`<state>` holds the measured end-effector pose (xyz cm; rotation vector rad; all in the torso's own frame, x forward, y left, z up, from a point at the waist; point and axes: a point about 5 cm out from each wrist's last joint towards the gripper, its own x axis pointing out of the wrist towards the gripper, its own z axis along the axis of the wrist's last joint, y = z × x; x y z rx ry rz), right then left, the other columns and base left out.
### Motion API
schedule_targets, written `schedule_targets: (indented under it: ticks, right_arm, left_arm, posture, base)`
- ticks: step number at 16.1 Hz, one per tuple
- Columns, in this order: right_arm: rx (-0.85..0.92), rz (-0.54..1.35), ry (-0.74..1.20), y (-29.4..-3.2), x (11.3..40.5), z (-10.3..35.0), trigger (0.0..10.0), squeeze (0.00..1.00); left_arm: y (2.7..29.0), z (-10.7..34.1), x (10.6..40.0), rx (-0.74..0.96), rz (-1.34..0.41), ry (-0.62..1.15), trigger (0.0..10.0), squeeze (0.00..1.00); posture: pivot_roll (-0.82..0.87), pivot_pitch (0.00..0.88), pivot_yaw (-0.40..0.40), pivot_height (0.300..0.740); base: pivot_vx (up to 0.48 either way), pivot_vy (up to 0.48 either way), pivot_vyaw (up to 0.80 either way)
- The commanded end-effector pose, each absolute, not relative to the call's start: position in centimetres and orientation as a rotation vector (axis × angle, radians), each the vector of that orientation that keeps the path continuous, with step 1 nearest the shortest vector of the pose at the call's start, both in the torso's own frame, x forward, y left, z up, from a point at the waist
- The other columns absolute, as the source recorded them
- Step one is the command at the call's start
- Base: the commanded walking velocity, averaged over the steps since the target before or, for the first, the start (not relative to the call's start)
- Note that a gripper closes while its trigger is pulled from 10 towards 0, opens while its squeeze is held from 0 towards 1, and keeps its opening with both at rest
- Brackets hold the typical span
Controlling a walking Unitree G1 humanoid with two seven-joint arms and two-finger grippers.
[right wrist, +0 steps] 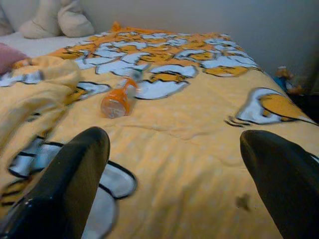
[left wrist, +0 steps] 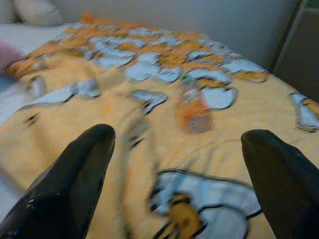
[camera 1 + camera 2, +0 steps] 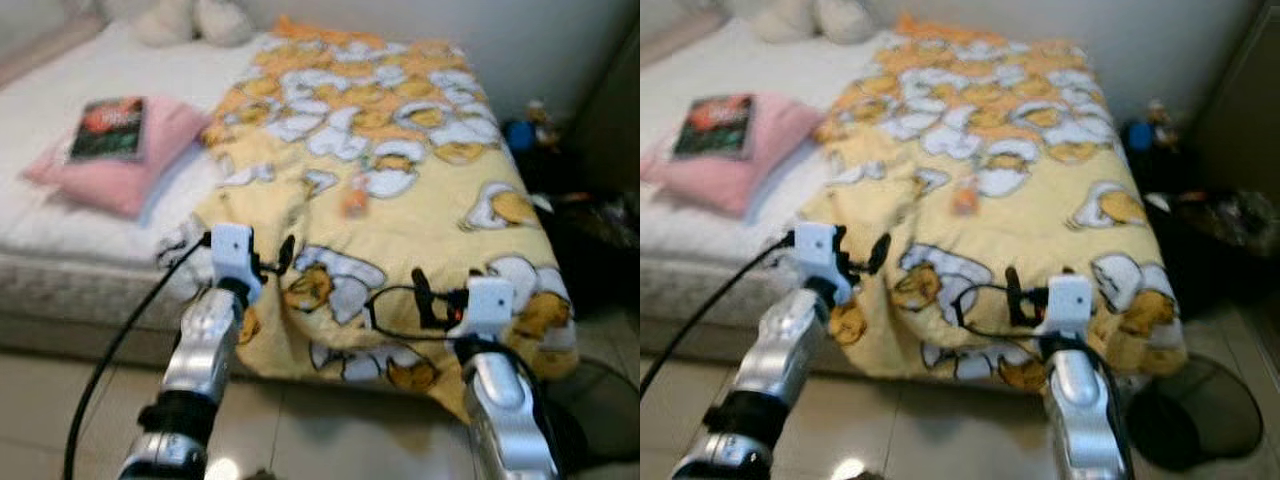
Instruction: Clean up the room
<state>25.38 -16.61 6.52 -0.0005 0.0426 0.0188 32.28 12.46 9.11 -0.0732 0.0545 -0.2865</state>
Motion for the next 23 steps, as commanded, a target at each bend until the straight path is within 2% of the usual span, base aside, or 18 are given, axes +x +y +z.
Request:
schedule_targets:
  ticks: [1, 3, 7, 17, 18, 20, 22, 23]
  right_arm:
    - [-0.003, -0.002, 0.035, -17.1, 25.4, 6.8, 10.0, 0.00]
    - [-0.040, 0.006, 0.050, -17.3, 25.3, 6.7, 10.0, 0.00]
    - [-0.045, 0.001, 0.056, -17.3, 25.3, 6.5, 10.0, 0.00]
    - [-0.054, 0.005, 0.045, -17.2, 24.2, 6.7, 10.0, 0.00]
    - [-0.053, 0.014, 0.055, -16.9, 23.5, 6.6, 10.0, 0.00]
    - [-0.063, 0.035, 0.073, -16.4, 22.1, 6.6, 10.0, 0.00]
    - [-0.085, 0.047, 0.114, -16.0, 19.0, 6.5, 10.0, 0.00]
    - [-0.081, 0.038, 0.125, -15.9, 18.0, 6.5, 10.0, 0.00]
  left_arm:
    - [11.6, 9.2, 32.4, -0.061, -0.316, 0.060, 10.0, 0.00]
    - [11.1, 9.3, 32.5, -0.059, -0.332, 0.056, 10.0, 0.00]
    - [11.2, 9.2, 33.0, -0.030, -0.320, 0.065, 10.0, 0.00]
    - [12.1, 11.4, 36.5, -0.054, -0.182, 0.071, 10.0, 0.00]
    - [13.4, 11.8, 37.5, -0.038, -0.094, 0.098, 10.0, 0.00]
    - [14.4, 11.5, 38.2, -0.057, -0.023, 0.199, 10.0, 0.00]
    - [13.7, 9.8, 37.8, -0.142, -0.044, 0.361, 10.0, 0.00]
    - [13.7, 9.4, 37.7, -0.140, -0.046, 0.384, 10.0, 0.00]
  posture:
    - [-0.02, 0.000, 0.019, 0.740]
    - [-0.04, 0.000, 0.022, 0.740]
    - [-0.05, 0.000, 0.031, 0.740]
    - [-0.09, 0.000, 0.035, 0.740]
    - [-0.11, 0.000, 0.036, 0.740]
    - [-0.14, 0.000, 0.036, 0.740]
    - [-0.22, 0.018, 0.051, 0.740]
    - [-0.25, 0.059, 0.056, 0.740]
  base:
    - [0.480, 0.000, 0.00]
    - [0.480, 0.000, 0.00]
    - [0.480, 0.000, -0.76]
    - [0.480, 0.000, 0.00]
    - [0.480, 0.000, 0.00]
    - [0.480, 0.000, 0.00]
    - [0.000, 0.000, 0.00]
    - [0.000, 0.000, 0.00]
